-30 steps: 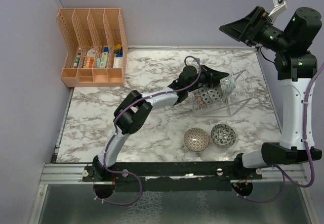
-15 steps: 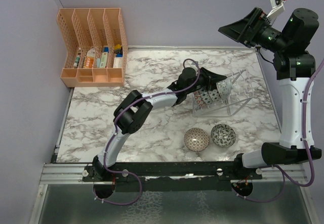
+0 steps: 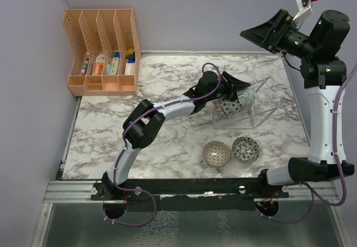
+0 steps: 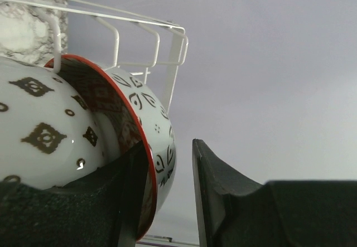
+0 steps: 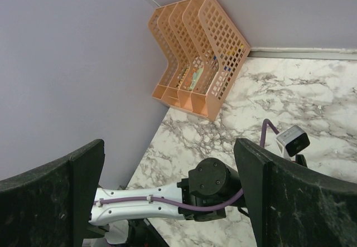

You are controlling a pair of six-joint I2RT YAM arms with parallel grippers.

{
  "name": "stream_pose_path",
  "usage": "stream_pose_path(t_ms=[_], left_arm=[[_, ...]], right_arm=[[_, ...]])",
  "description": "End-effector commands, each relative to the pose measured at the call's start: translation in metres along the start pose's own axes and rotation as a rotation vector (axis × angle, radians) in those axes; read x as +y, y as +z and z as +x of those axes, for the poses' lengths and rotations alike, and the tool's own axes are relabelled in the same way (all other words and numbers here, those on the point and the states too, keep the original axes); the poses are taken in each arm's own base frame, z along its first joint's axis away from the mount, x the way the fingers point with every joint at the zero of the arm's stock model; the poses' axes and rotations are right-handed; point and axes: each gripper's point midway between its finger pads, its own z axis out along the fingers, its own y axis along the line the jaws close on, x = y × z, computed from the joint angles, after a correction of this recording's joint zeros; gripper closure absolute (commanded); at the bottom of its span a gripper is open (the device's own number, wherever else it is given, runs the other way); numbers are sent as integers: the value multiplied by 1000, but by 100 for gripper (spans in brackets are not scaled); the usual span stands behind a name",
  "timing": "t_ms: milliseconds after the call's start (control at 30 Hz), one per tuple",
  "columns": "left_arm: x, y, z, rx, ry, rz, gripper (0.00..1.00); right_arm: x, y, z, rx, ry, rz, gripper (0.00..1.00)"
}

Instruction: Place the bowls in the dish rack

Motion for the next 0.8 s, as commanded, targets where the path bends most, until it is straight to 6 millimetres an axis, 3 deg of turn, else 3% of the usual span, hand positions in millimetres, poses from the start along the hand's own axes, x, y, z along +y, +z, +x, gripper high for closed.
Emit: stream_pose_path(t_ms=[0,767], left_arm=[[-37,-9,23,46,79,-5,55],[-42,-35,29,26,235,-141,42]], right_arm=[[13,-10,2,-1,-6,-25,1],[22,-18,7,-5,-3,-41,1]])
